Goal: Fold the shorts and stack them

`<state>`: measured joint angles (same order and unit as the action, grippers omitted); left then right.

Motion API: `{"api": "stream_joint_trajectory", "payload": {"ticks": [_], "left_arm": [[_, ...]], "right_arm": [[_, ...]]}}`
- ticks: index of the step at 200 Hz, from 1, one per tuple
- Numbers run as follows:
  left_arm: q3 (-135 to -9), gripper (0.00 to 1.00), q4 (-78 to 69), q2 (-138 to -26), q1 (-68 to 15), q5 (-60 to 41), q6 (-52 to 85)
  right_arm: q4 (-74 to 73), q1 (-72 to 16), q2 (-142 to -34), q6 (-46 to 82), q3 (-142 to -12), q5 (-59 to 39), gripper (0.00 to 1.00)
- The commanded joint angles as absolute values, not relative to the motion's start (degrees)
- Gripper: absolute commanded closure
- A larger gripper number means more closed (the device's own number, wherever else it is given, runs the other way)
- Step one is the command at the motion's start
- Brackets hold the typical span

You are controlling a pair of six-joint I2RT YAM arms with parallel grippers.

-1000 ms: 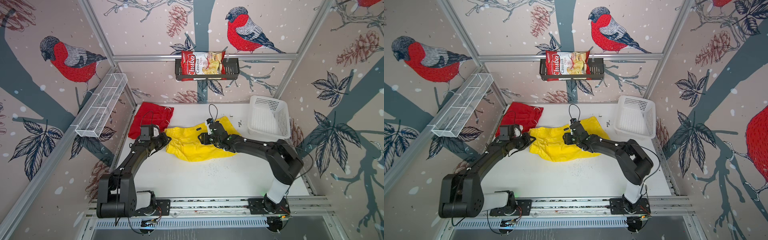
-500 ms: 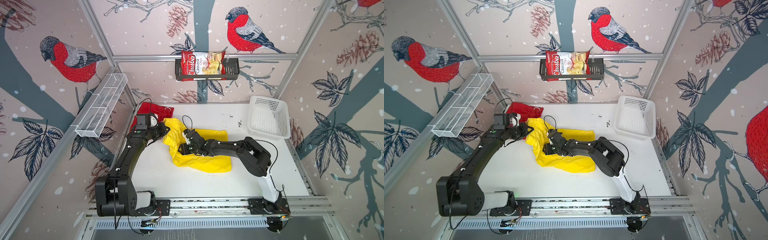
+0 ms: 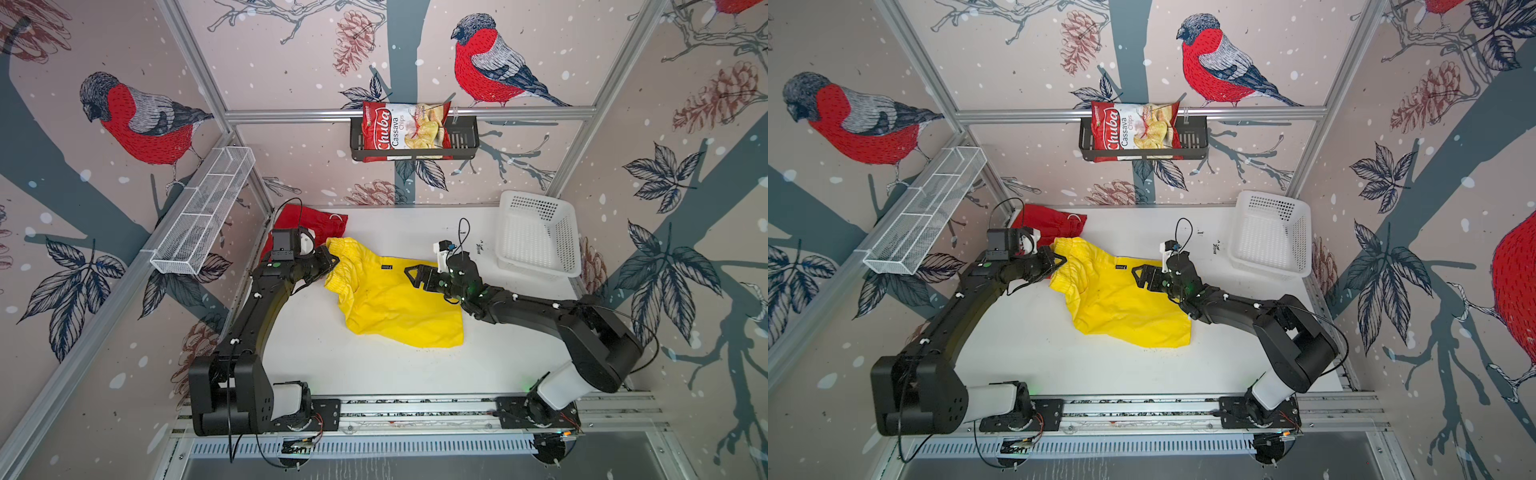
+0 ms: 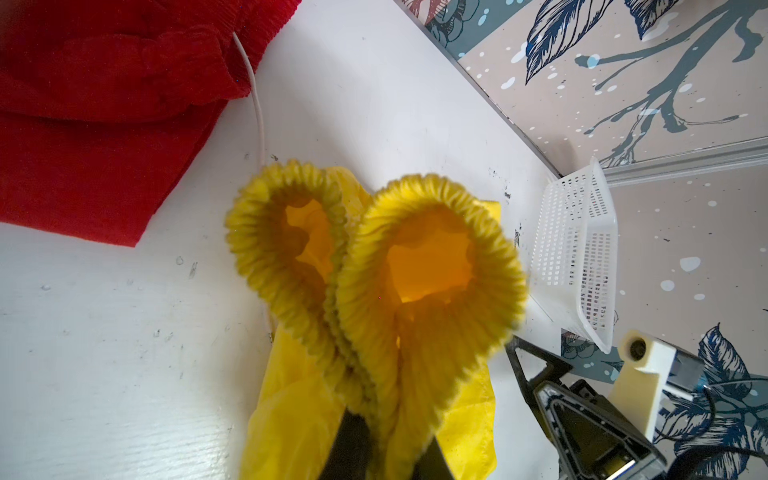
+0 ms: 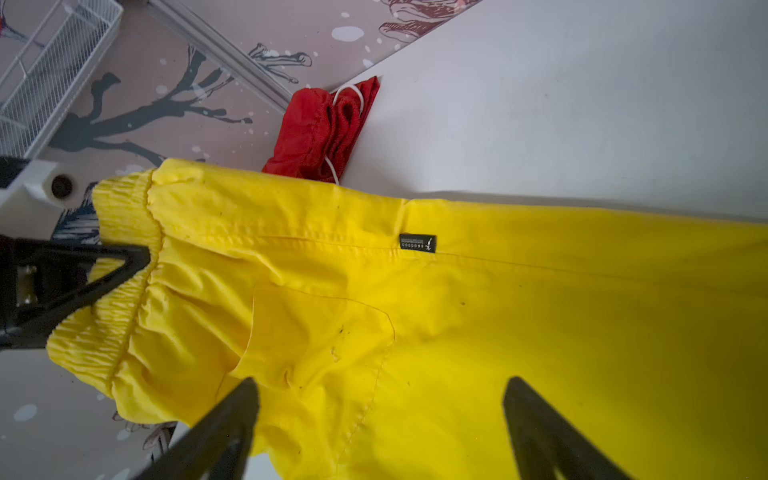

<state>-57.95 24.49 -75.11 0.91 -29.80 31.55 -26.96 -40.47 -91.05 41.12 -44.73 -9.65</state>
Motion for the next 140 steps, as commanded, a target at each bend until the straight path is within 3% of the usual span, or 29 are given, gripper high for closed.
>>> {"api": "stream_joint_trajectory", "payload": {"ticks": [1,11,17,28,53,80,90,140], "left_arm": [[-57.83,0.89,24.13,-74.53,0.97,-30.78,31.22],[-57.61,0.89,24.08,-74.31,0.97,-30.68,31.22],[-57.49,0.89,24.09,-74.19,0.88,-30.59,31.26],[-57.48,0.89,24.08,-73.96,0.91,-30.47,31.25],[-55.82,0.89,23.99,-73.70,0.91,-30.64,31.50],[-55.92,0.88,23.99,-73.42,0.53,-31.19,31.56],[-56.19,0.88,24.16,-73.28,-0.07,-30.89,31.61],[-56.73,0.87,24.48,-72.29,-3.09,-29.58,33.51]], "right_arm": [[-29.69,-40.20,-93.02,43.44,-46.30,-12.37,0.01],[-31.56,-40.17,-94.63,44.12,-46.09,-15.29,0.00],[-33.44,-40.04,-95.78,44.88,-45.98,-17.48,0.05],[-37.37,-40.06,-97.98,46.64,-45.61,-21.12,0.20],[-41.07,-40.16,-105.90,49.92,-48.71,-29.50,0.66],[-37.17,-41.72,-114.20,51.17,-55.37,-34.09,0.94],[-32.19,-43.24,-116.26,49.40,-58.43,-32.90,0.99],[-16.03,-49.27,-125.82,45.00,-71.76,-25.46,1.00]]}}
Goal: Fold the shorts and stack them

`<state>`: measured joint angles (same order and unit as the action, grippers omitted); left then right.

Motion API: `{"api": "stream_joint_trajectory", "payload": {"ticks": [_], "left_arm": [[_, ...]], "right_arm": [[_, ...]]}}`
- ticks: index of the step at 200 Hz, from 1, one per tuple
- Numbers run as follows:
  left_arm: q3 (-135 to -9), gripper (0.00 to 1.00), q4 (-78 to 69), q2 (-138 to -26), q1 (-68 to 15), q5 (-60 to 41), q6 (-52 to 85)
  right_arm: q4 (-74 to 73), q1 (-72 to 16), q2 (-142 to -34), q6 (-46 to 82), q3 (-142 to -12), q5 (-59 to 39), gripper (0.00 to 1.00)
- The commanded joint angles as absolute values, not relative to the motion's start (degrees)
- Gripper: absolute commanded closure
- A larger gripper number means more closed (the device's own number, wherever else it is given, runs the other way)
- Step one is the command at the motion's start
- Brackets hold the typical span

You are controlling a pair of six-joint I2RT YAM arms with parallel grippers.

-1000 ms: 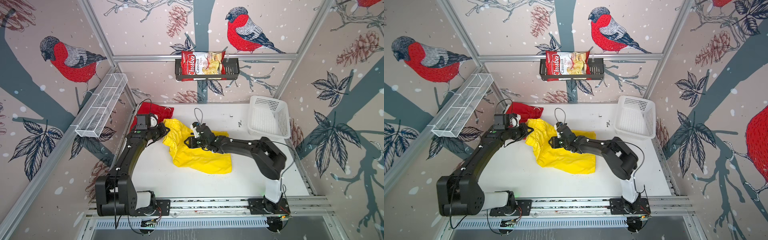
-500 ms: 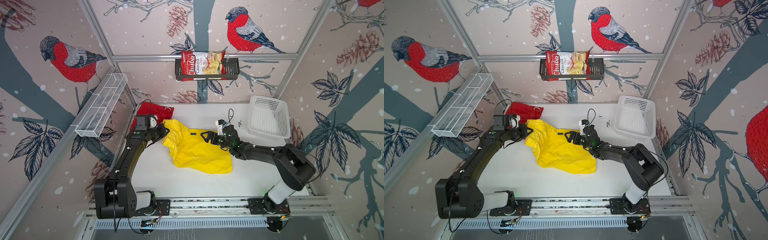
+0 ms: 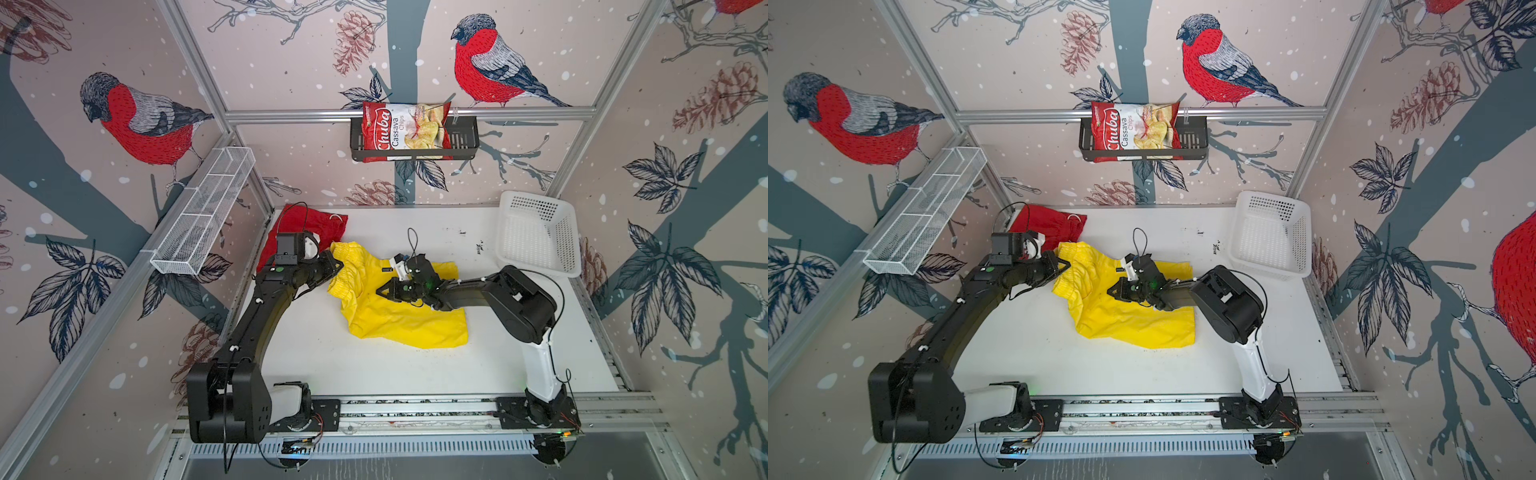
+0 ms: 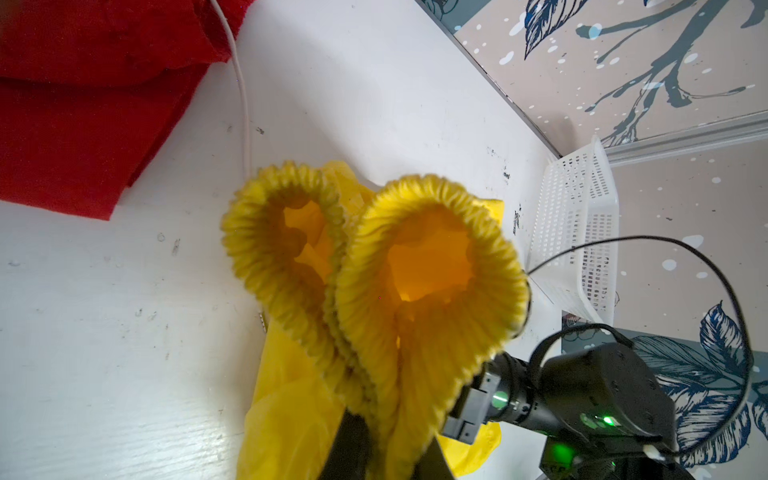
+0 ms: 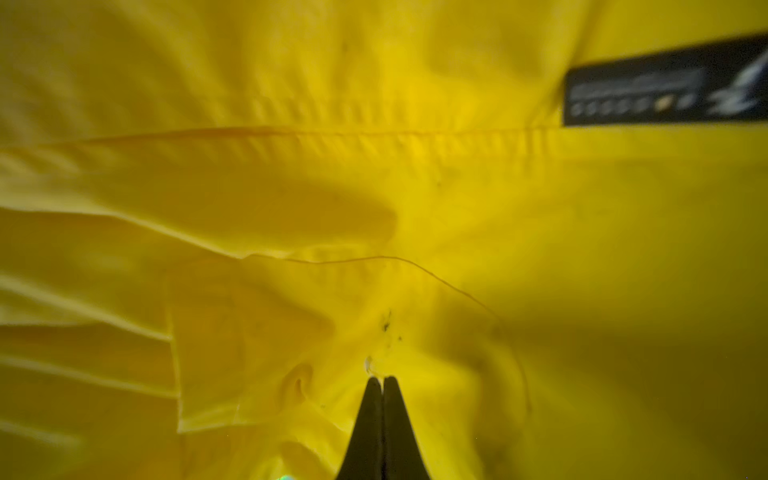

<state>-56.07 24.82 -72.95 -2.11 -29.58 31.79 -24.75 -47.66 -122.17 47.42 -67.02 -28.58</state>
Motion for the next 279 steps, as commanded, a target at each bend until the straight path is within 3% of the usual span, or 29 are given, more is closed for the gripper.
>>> {"api": "stream_joint_trajectory", "payload": {"ticks": [1,42,66,108,147,186,209,279], "left_arm": [[-56.75,0.87,24.46,-72.27,-3.13,-29.60,33.59],[-55.60,0.87,21.79,-71.56,-5.25,-29.83,36.75],[-54.73,0.87,20.98,-71.72,-5.27,-29.06,37.18],[-55.10,0.87,19.73,-72.94,-5.27,-29.12,37.89],[-56.87,0.87,20.44,-74.73,-5.27,-29.19,37.87],[-60.21,0.87,21.28,-74.56,-5.36,-28.57,38.03],[-60.51,0.87,21.34,-73.96,-5.52,-28.46,39.00],[-62.73,0.86,21.29,-70.90,-7.58,-27.37,43.52]], "right_arm": [[-15.79,-49.38,-126.02,45.00,-72.04,-25.43,1.00],[-11.50,-53.52,-134.47,45.00,-84.60,-25.37,1.00],[-11.96,-53.86,-132.81,44.34,-84.58,-24.87,1.00],[-16.31,-48.70,-114.46,43.54,-67.66,-25.05,1.00],[-8.84,-42.82,-97.30,39.85,-54.72,-20.97,0.99],[-5.10,-38.34,-87.71,41.06,-44.30,-18.10,0.98],[-8.92,-38.87,-88.94,42.96,-41.88,-19.64,0.96],[-11.91,-46.18,-106.05,45.06,-49.30,-20.38,1.00]]}}
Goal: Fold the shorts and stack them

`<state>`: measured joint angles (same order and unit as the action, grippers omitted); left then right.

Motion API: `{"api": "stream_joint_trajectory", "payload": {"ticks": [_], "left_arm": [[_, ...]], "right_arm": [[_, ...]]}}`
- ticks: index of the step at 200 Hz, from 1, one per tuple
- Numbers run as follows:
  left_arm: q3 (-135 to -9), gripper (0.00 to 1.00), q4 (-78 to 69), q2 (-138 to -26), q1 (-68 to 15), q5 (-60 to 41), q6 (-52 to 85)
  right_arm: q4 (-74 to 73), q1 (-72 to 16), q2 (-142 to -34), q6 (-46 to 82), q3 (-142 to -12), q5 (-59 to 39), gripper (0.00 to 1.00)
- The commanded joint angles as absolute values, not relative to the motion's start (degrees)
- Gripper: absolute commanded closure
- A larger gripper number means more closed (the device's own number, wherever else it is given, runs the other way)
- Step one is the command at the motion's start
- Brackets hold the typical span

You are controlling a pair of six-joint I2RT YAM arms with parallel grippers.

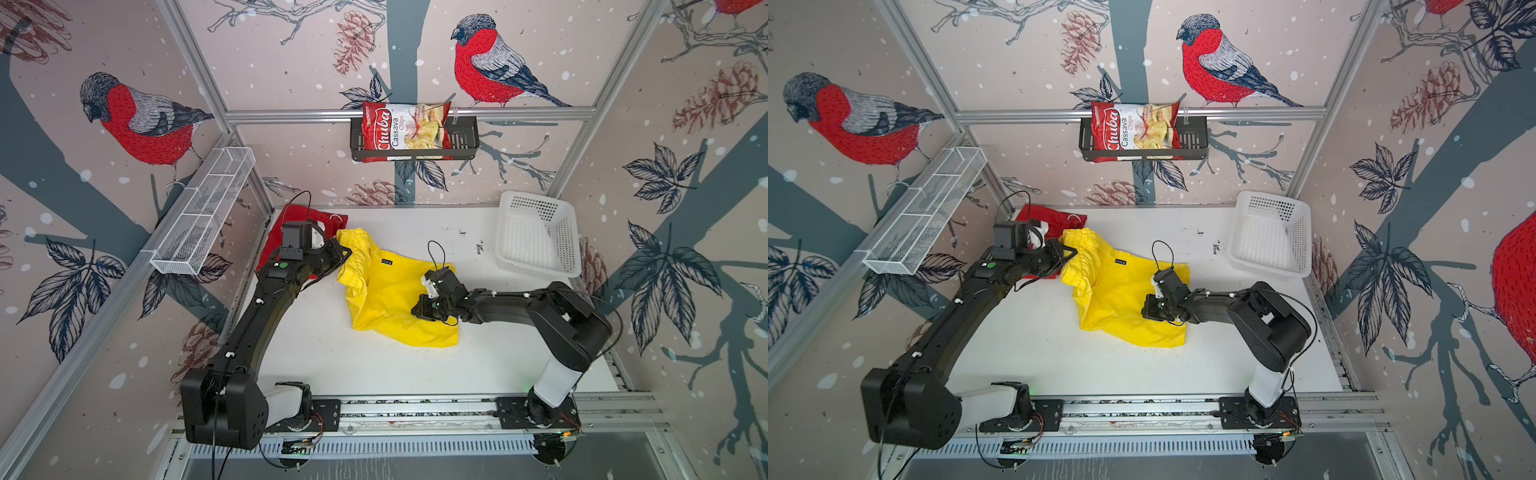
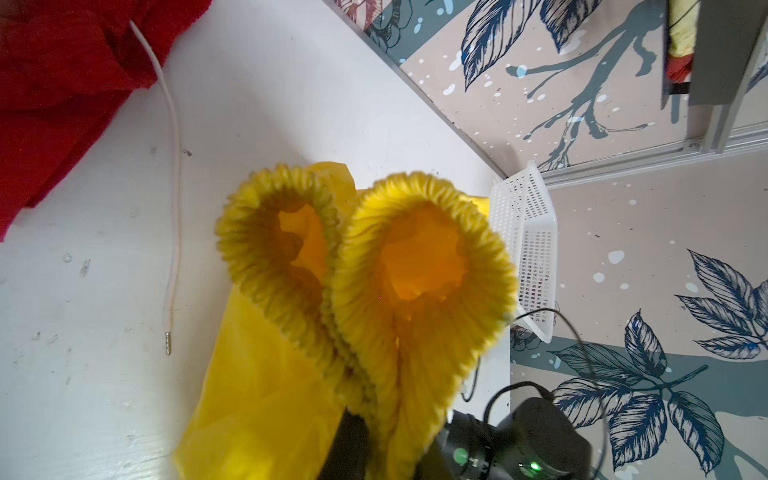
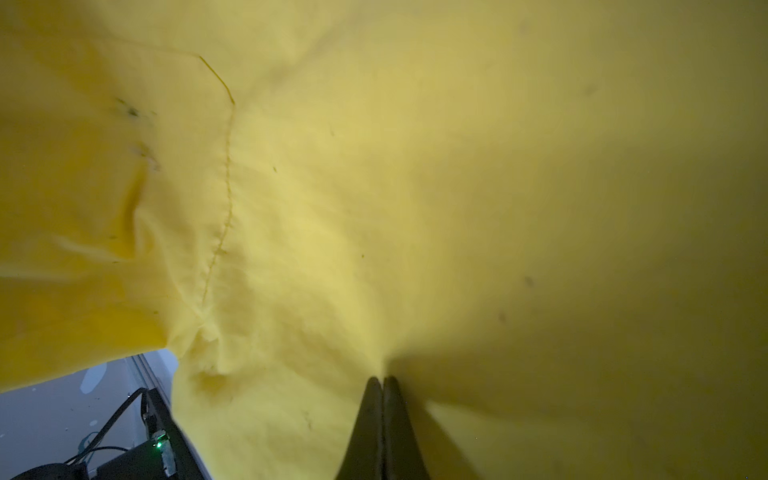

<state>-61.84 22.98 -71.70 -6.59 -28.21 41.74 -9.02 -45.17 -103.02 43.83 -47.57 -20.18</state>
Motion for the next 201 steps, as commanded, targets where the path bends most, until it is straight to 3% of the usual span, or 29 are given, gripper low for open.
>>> {"api": "stream_joint_trajectory", "payload": {"ticks": [1,68,156,201], "left_arm": [[-62.70,0.86,21.24,-70.87,-7.70,-27.22,43.56],[-58.77,0.82,16.24,-74.79,-14.97,-23.26,47.75],[-59.27,0.81,15.08,-83.17,-18.00,-17.65,46.14],[-61.37,0.80,15.18,-87.43,-21.35,-16.43,46.15]], "right_arm": [[-11.93,-46.20,-106.24,45.07,-49.35,-20.38,1.00],[-17.17,-47.27,-112.84,45.83,-54.22,-24.04,1.00],[-3.96,-45.42,-87.17,44.34,-39.79,-22.07,1.00],[1.47,-46.71,-83.68,44.91,-33.78,-21.11,0.97]]}}
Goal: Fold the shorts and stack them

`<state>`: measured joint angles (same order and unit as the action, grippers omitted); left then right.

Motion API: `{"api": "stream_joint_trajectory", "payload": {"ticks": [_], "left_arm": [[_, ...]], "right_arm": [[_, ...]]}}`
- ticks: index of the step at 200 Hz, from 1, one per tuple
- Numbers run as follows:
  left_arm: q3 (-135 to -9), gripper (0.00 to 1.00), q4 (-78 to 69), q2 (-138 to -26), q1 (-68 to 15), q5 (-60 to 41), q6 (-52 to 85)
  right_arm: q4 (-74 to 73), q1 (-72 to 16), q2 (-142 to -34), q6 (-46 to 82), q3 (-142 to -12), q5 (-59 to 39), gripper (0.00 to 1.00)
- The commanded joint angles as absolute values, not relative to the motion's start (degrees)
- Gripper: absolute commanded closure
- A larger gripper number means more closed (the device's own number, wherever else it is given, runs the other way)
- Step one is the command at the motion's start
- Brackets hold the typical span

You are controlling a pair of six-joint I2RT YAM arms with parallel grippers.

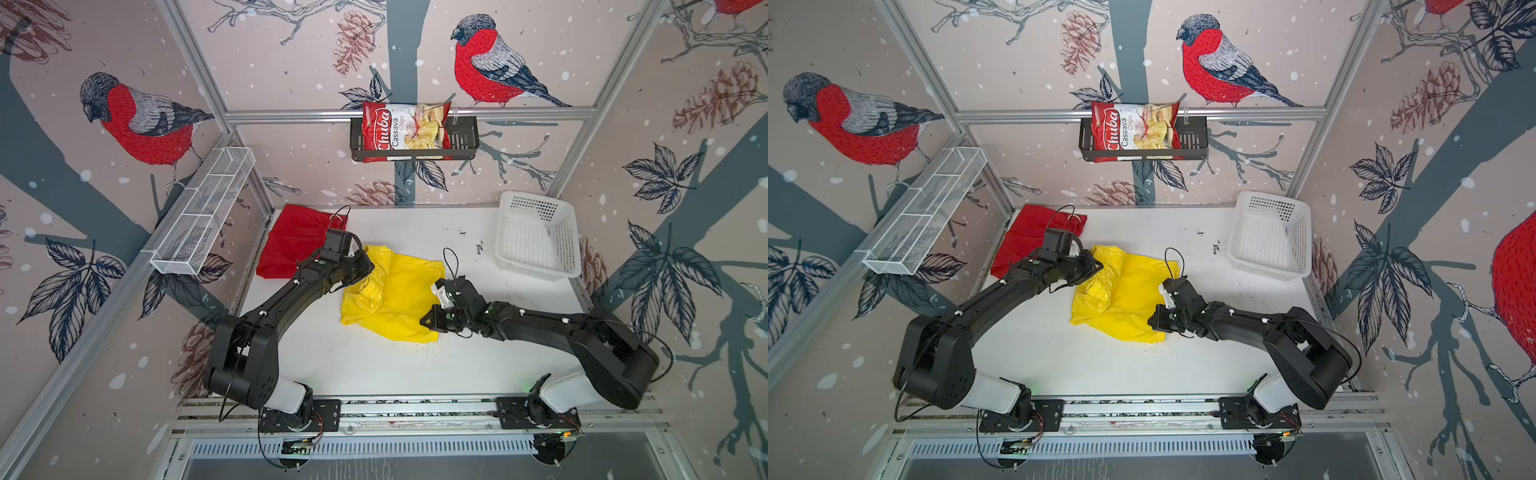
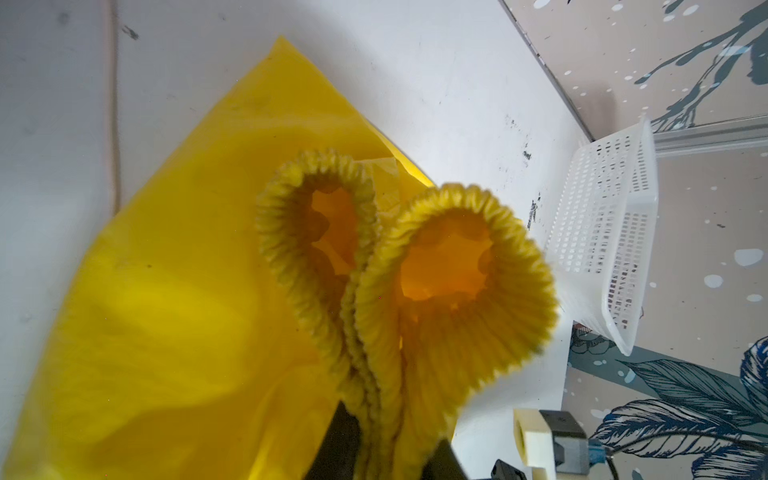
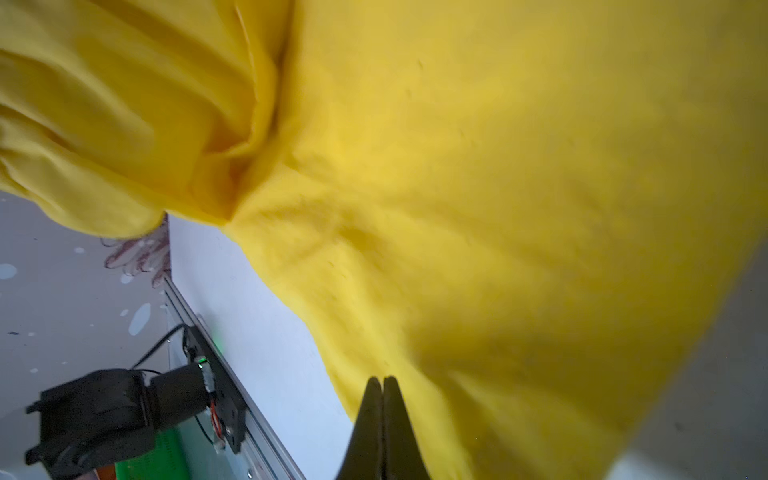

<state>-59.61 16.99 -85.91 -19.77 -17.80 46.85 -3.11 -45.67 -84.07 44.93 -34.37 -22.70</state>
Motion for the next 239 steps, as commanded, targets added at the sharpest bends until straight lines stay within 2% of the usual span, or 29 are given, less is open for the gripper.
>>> {"api": "stream_joint_trajectory", "payload": {"ticks": [1,38,79,99,111,124,142,160,165,171,181,186,215,239], "left_arm": [[-61.53,0.80,15.24,-87.53,-21.44,-16.34,46.15],[-66.54,0.75,18.76,-92.06,-26.38,-13.24,45.59],[-69.52,0.69,20.45,-97.26,-30.69,-12.31,45.96],[-69.43,0.70,20.22,-98.52,-32.04,-12.26,46.82],[-69.75,0.79,20.24,-98.91,-32.75,-12.15,47.10],[-70.38,0.80,20.77,-98.74,-33.34,-11.63,47.49],[-71.42,0.69,20.97,-98.50,-34.15,-11.64,47.98],[-72.24,0.69,20.34,-98.61,-35.59,-12.22,48.63],[-72.45,0.66,20.22,-98.78,-35.95,-12.33,48.84],[-72.67,0.58,20.24,-99.09,-36.33,-12.63,48.93],[-72.81,0.36,19.91,-99.68,-36.64,-14.00,49.25],[-72.59,0.32,19.38,-99.84,-36.73,-14.99,49.38],[-69.24,0.32,10.90,-99.35,-36.74,-23.89,50.86],[-67.63,0.33,2.62,-96.90,-36.74,-30.69,51.22]], "right_arm": [[1.66,-46.78,-83.72,44.91,-33.85,-20.88,0.97],[8.57,-51.10,-87.06,44.41,-39.72,-13.05,0.97],[7.43,-53.72,-93.91,44.60,-43.59,-11.81,0.99],[5.76,-53.79,-94.46,44.93,-43.29,-11.25,0.99],[5.69,-53.69,-95.16,44.61,-43.63,-11.42,0.99],[5.31,-53.79,-95.78,44.58,-43.72,-11.59,0.99],[4.45,-53.79,-96.37,44.65,-43.52,-11.78,0.99],[3.52,-53.79,-96.85,44.99,-43.18,-11.78,0.99],[3.45,-53.79,-97.01,44.93,-43.31,-11.91,0.99],[3.35,-53.79,-97.12,44.99,-43.25,-11.84,0.99],[3.29,-53.79,-96.84,45.13,-43.09,-11.78,1.00],[3.34,-53.70,-96.29,45.25,-42.79,-11.53,1.00],[6.02,-50.90,-87.77,45.36,-39.91,-9.11,1.00],[8.77,-42.33,-76.04,44.38,-36.19,-11.15,0.96]]}}
